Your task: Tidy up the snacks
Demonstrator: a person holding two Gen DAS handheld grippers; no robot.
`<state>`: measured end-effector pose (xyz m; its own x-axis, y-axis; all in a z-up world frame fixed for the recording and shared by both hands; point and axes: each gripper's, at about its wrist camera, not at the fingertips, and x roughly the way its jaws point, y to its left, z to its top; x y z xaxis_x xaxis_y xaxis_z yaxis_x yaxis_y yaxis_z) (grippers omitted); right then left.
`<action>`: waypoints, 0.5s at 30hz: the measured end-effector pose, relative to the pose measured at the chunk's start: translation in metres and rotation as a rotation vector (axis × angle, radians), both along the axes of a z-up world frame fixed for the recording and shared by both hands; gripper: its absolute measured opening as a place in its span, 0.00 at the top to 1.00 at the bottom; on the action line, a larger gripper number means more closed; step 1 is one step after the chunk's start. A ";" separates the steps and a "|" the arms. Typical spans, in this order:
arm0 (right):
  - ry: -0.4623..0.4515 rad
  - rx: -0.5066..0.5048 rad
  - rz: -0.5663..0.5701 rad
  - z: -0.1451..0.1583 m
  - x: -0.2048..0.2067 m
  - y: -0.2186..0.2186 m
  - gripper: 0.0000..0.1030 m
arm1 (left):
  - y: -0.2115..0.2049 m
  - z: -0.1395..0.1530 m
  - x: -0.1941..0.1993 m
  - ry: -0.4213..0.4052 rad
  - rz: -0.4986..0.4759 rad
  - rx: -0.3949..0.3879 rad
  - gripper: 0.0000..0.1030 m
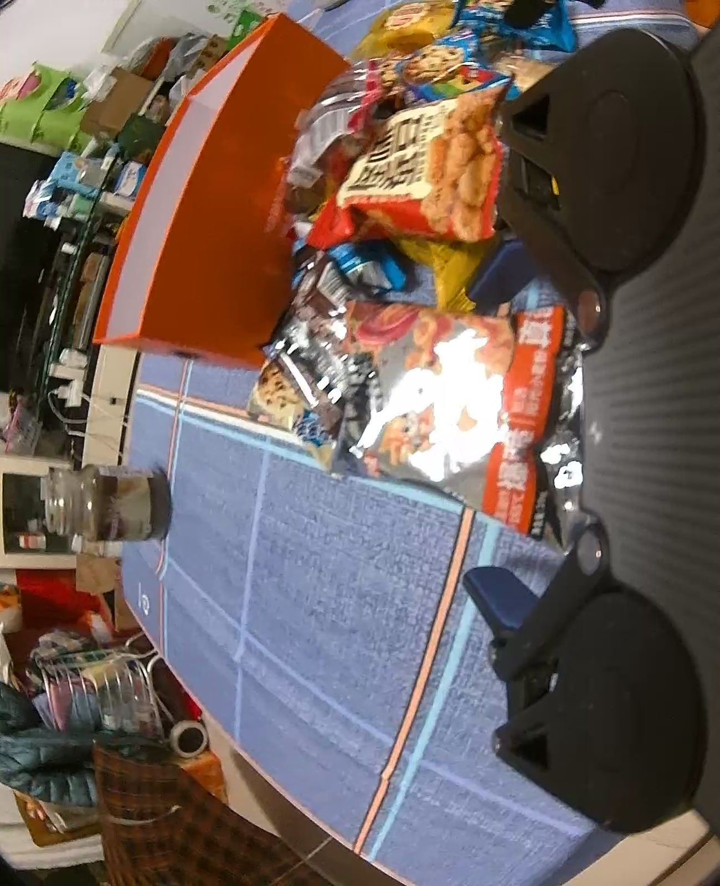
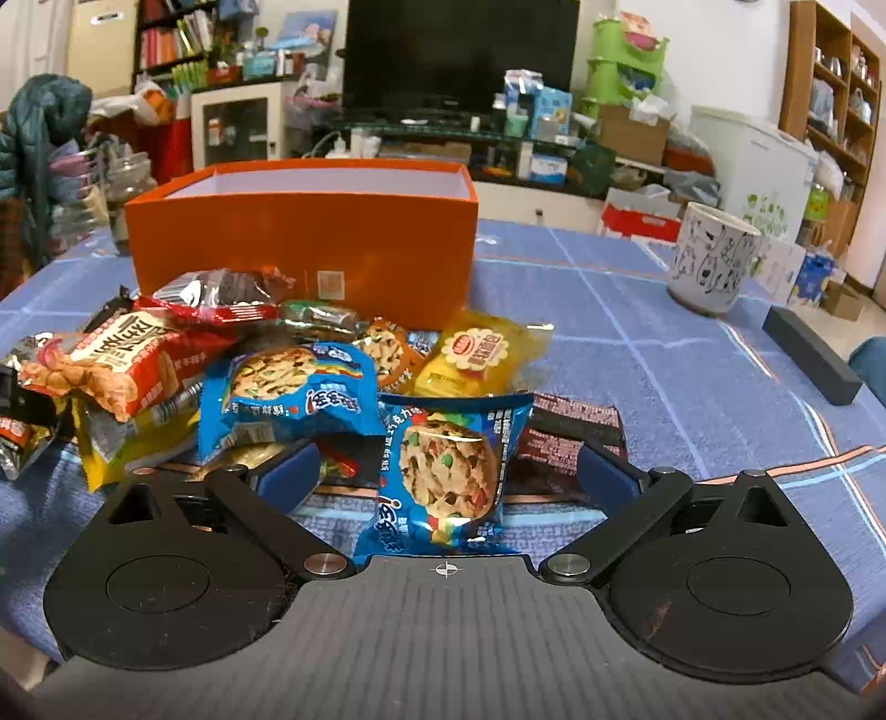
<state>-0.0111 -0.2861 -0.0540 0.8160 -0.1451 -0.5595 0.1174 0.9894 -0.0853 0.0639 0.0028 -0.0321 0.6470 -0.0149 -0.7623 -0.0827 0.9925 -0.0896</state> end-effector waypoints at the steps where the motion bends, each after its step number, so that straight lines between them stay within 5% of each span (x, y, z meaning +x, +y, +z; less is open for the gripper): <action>1: 0.005 0.002 0.001 0.000 0.001 0.000 0.09 | 0.001 0.000 0.001 -0.003 0.004 -0.006 0.03; 9: 0.042 0.041 0.023 -0.007 0.007 0.000 0.11 | -0.008 -0.009 0.013 0.008 -0.022 -0.009 0.04; 15: 0.101 0.091 0.012 -0.017 0.019 -0.005 0.22 | -0.012 -0.014 0.014 0.018 -0.004 0.030 0.04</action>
<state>0.0074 -0.2915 -0.0709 0.7561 -0.0808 -0.6494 0.1011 0.9949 -0.0061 0.0779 -0.0093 -0.0460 0.6330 0.0057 -0.7741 -0.0803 0.9951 -0.0584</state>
